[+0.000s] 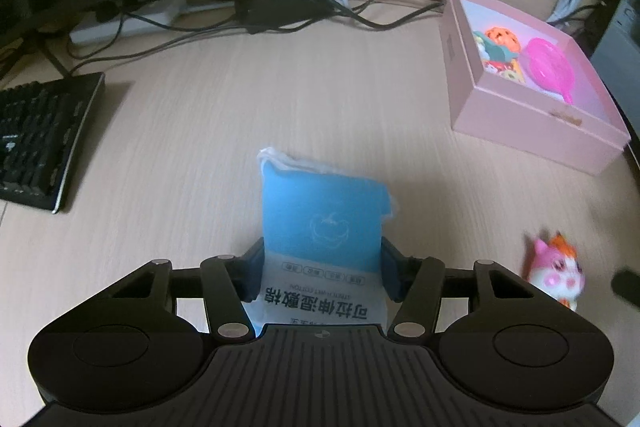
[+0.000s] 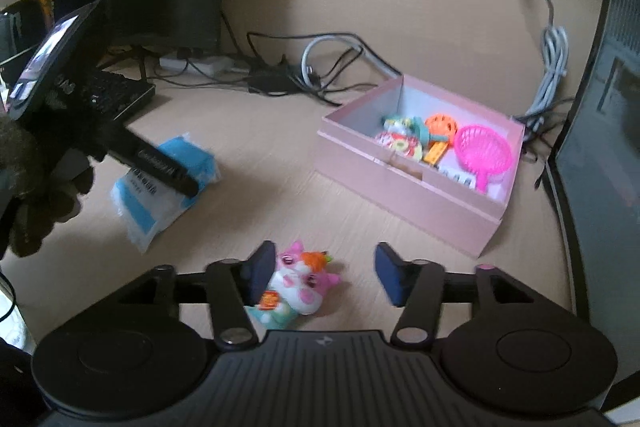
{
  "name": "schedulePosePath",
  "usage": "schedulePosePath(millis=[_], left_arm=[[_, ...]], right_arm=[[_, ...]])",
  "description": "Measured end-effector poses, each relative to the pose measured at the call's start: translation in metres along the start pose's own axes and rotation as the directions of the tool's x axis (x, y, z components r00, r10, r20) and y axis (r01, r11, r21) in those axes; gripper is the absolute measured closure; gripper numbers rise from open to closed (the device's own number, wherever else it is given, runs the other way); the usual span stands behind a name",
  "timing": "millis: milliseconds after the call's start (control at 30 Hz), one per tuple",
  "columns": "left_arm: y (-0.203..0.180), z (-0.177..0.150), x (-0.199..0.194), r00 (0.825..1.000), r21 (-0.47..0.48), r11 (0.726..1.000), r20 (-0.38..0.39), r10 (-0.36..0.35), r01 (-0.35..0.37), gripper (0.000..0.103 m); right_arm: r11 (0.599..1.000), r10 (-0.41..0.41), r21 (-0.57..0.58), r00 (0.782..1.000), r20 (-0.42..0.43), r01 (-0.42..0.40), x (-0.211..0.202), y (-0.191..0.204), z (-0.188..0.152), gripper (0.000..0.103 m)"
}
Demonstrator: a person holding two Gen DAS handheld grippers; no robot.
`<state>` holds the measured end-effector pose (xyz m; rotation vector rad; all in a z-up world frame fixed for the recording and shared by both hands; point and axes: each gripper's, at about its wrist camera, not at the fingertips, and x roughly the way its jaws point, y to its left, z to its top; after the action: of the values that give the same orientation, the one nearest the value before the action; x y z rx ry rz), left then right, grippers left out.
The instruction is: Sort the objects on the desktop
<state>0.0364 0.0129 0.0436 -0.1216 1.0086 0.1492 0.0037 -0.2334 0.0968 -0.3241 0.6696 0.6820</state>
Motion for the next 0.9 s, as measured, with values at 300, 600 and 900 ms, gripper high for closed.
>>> schedulePosePath(millis=[300, 600, 900], left_arm=[[0.007, -0.046, -0.027, 0.998, 0.037, 0.997, -0.012, -0.063, 0.063, 0.024], [0.023, -0.071, -0.050, 1.000, 0.072, 0.997, 0.002, -0.009, 0.009, 0.010], [0.016, -0.053, -0.044, 0.999, 0.090, 0.995, 0.031, -0.042, 0.039, 0.008]], right_arm=[[0.998, 0.031, -0.059, 0.997, -0.072, -0.035, 0.021, 0.014, -0.004, 0.025], [0.997, 0.057, -0.044, 0.994, -0.095, -0.061, 0.035, 0.025, -0.003, 0.016], [0.992, 0.076, 0.111, 0.983, -0.165, -0.058, 0.061, 0.019, -0.004, 0.050]])
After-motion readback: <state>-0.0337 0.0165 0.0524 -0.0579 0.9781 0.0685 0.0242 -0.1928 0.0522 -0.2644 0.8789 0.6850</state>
